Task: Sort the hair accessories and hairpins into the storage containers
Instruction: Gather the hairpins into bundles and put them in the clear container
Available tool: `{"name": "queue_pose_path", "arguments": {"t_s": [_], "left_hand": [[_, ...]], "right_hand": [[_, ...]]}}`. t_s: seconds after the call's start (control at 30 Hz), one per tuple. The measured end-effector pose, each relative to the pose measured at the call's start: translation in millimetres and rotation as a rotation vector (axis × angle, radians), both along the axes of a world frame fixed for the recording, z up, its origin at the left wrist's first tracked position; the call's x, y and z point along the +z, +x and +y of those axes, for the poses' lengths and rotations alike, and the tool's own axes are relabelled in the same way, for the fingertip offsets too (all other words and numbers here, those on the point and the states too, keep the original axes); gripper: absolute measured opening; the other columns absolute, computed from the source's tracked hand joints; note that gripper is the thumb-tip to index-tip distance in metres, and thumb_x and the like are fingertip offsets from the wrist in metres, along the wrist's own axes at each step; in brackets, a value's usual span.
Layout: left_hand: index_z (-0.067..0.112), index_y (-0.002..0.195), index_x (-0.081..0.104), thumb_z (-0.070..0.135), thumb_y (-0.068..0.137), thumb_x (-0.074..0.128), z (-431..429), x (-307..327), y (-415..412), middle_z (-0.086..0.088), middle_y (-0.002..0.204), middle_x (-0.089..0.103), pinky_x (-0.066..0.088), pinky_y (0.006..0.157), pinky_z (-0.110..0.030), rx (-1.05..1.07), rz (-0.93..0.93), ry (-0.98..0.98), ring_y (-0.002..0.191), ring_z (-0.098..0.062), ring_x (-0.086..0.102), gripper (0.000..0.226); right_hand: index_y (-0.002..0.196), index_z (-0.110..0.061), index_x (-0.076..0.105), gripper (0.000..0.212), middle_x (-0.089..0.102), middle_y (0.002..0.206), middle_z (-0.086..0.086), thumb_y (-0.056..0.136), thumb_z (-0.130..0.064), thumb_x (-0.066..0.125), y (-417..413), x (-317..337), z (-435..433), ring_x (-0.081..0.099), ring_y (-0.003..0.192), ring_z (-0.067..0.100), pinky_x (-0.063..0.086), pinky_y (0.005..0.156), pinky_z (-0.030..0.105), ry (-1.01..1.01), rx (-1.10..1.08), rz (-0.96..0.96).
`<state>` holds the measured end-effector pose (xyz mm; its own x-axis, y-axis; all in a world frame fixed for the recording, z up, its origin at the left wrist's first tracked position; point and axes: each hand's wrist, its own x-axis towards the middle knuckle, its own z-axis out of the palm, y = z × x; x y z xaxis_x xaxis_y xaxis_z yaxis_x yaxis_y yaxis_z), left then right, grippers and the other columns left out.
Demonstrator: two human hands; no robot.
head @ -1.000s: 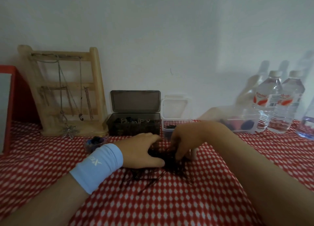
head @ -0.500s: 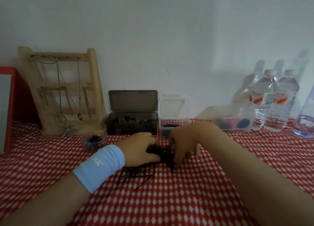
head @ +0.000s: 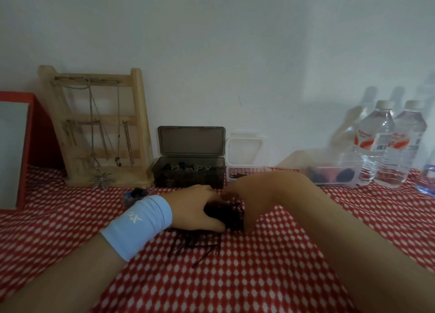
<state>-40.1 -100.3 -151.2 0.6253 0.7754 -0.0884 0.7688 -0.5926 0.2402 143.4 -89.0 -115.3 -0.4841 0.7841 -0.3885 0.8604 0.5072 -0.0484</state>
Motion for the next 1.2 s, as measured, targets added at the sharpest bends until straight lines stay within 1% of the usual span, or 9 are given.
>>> {"name": "queue_pose_path", "arguments": {"t_s": [0.07, 0.13, 0.3, 0.47, 0.7, 0.83, 0.97, 1.07, 1.2], "left_hand": [[0.036, 0.140, 0.039, 0.068, 0.071, 0.069, 2.8, 4.6, -9.7, 0.009, 0.129, 0.041, 0.038, 0.109, -0.037, 0.070, 0.119, -0.055, 0.122, -0.011, 0.038, 0.081], [0.032, 0.143, 0.035, 0.074, 0.064, 0.070, 5.8, 6.2, -16.4, 0.010, 0.132, 0.038, 0.038, 0.110, -0.038, 0.119, 0.215, -0.061, 0.126, -0.011, 0.036, 0.095], [0.025, 0.121, 0.062, 0.062, 0.075, 0.069, 6.8, 6.1, -14.0, 0.010, 0.108, 0.056, 0.050, 0.091, -0.031, 0.133, 0.097, 0.018, 0.100, -0.010, 0.056, 0.059], [0.028, 0.108, 0.069, 0.071, 0.070, 0.067, 10.0, 5.8, -18.8, 0.010, 0.101, 0.065, 0.055, 0.085, -0.034, 0.185, 0.065, -0.013, 0.090, -0.009, 0.063, 0.057], [0.027, 0.117, 0.063, 0.064, 0.070, 0.073, 7.2, 14.4, -24.0, 0.010, 0.111, 0.063, 0.052, 0.090, -0.029, 0.151, 0.138, -0.040, 0.099, -0.010, 0.060, 0.061], [0.025, 0.116, 0.066, 0.061, 0.074, 0.071, 10.1, 12.8, -27.7, 0.009, 0.109, 0.065, 0.054, 0.088, -0.031, 0.157, 0.130, -0.020, 0.096, -0.010, 0.062, 0.055], [0.025, 0.118, 0.064, 0.059, 0.075, 0.071, 10.4, 13.7, -29.8, 0.011, 0.108, 0.064, 0.052, 0.086, -0.028, 0.159, 0.129, -0.034, 0.095, -0.009, 0.061, 0.055], [0.025, 0.122, 0.064, 0.053, 0.079, 0.070, 10.7, 16.9, -34.6, 0.011, 0.113, 0.063, 0.047, 0.082, -0.022, 0.154, 0.126, -0.048, 0.095, -0.007, 0.058, 0.052], [0.024, 0.131, 0.059, 0.047, 0.085, 0.067, 13.3, 18.7, -41.6, 0.011, 0.129, 0.058, 0.044, 0.097, -0.025, 0.160, 0.125, -0.062, 0.112, -0.010, 0.056, 0.052]], "right_hand": [[0.145, -0.039, 0.044, 0.096, 0.052, 0.143, -0.011, 0.061, -0.040, 0.090, -0.7, -8.8, 5.5, 0.051, 0.128, 0.016, 0.041, 0.110, 0.040, -0.014, 0.015, 0.033], [0.140, -0.037, 0.051, 0.087, 0.057, 0.134, -0.011, 0.062, -0.039, 0.090, -0.9, -11.5, 7.1, 0.055, 0.119, 0.014, 0.046, 0.104, 0.039, 0.034, 0.026, 0.044], [0.120, -0.033, 0.067, 0.048, 0.063, 0.107, -0.015, 0.075, -0.041, 0.082, -6.9, -16.9, 5.0, 0.060, 0.091, 0.006, 0.050, 0.082, 0.027, 0.118, 0.098, 0.149], [0.126, -0.031, 0.064, 0.051, 0.059, 0.117, -0.008, 0.078, -0.043, 0.079, -11.8, -21.8, 6.0, 0.058, 0.101, 0.013, 0.053, 0.089, 0.035, 0.161, 0.135, 0.162], [0.120, -0.021, 0.069, 0.036, 0.056, 0.121, -0.002, 0.092, -0.042, 0.066, -21.3, -27.7, 2.4, 0.058, 0.100, 0.017, 0.052, 0.090, 0.037, 0.258, 0.168, 0.121], [0.133, -0.023, 0.060, 0.041, 0.059, 0.122, 0.000, 0.094, -0.035, 0.064, -26.3, -29.7, 2.2, 0.058, 0.106, 0.018, 0.049, 0.092, 0.031, 0.258, 0.168, 0.134], [0.137, -0.022, 0.057, 0.041, 0.062, 0.127, 0.003, 0.097, -0.032, 0.060, -28.7, -32.7, 1.8, 0.059, 0.110, 0.021, 0.049, 0.098, 0.036, 0.227, 0.154, 0.138], [0.126, -0.021, 0.064, 0.030, 0.064, 0.119, -0.002, 0.099, -0.032, 0.059, -21.3, -24.0, 0.3, 0.058, 0.100, 0.013, 0.048, 0.092, 0.031, 0.189, 0.123, 0.197], [0.113, -0.025, 0.068, 0.018, 0.064, 0.105, -0.011, 0.099, -0.031, 0.058, -8.1, -11.2, 0.5, 0.056, 0.090, 0.005, 0.042, 0.078, 0.019, 0.124, 0.053, 0.272]]}}
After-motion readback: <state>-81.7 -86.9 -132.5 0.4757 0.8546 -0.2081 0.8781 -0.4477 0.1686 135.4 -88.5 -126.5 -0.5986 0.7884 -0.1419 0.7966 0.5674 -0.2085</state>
